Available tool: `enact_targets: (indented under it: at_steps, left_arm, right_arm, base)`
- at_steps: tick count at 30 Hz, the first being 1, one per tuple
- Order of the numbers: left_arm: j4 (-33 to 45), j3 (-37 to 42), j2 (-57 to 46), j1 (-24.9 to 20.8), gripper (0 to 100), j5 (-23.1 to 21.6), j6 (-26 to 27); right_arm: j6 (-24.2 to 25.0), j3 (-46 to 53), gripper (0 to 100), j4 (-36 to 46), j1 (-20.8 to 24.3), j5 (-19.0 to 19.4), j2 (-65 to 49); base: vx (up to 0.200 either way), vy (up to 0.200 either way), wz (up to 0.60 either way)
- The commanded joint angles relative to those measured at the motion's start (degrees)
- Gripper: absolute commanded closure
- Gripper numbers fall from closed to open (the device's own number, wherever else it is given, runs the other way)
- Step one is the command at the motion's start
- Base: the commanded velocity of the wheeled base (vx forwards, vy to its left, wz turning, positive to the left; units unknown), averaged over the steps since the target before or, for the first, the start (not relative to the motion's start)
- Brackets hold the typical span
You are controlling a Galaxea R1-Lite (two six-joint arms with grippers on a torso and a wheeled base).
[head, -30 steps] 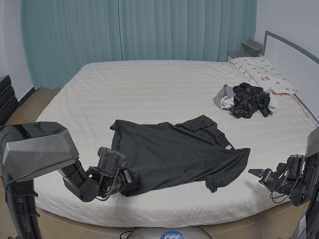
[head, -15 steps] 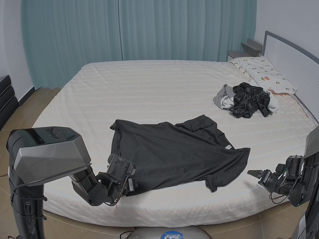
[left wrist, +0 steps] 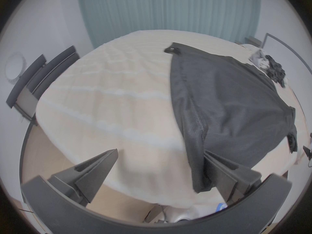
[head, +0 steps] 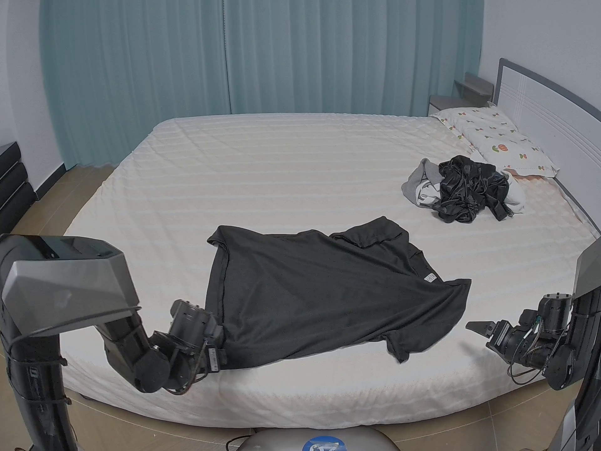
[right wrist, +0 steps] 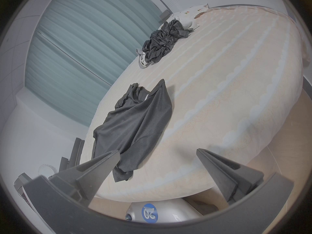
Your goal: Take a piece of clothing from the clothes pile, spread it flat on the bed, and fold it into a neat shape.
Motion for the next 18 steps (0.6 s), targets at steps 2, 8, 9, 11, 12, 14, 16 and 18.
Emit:
enact_targets:
  at_steps: [2, 8, 9, 11, 12, 14, 16, 18]
  left_arm:
    - [-0.16, 4.39, -4.51, 4.56, 0, -0.61, 0.12]
    - [-0.16, 5.44, -4.42, 8.52, 0, -1.93, 0.21]
    - [-0.16, 5.80, -4.59, 9.92, 0, -2.98, 0.21]
    - [-0.16, 5.80, -4.59, 11.15, 0, -3.42, 0.21]
    - [-0.16, 5.80, -4.59, 12.03, 0, -3.77, 0.39]
    - [-0.16, 5.80, -4.59, 12.91, 0, -4.13, 0.91]
    - [-0.34, 5.80, -5.03, 15.02, 0, -6.59, 1.44]
    - [-1.39, 5.36, -6.18, 15.99, 0, -9.05, 1.18]
  right_arm:
    - [0.01, 0.04, 0, -0.58, 0.04, 0.04, 0.10]
    - [0.01, 0.04, 0, -0.58, 0.04, 0.04, 0.10]
    - [0.01, 0.12, 0, -0.58, 0.04, 0.04, 0.10]
    - [0.01, 0.12, 0, -0.58, 0.04, 0.04, 0.10]
    - [0.01, 0.12, 0, -0.58, 0.04, 0.04, 0.10]
    - [0.01, 0.12, 0, -0.58, 0.04, 0.04, 0.10]
    - [0.01, 0.04, 0, -0.58, 0.04, 0.04, 0.10]
    - [0.01, 0.04, 0, -0.58, 0.04, 0.12, 0.10]
  base:
    - [0.000, 0.000, 0.00]
    - [0.000, 0.000, 0.00]
    - [0.000, 0.000, 0.00]
    - [0.000, 0.000, 0.00]
    - [0.000, 0.000, 0.00]
    - [0.000, 0.000, 0.00]
    - [0.000, 0.000, 0.00]
    - [0.000, 0.000, 0.00]
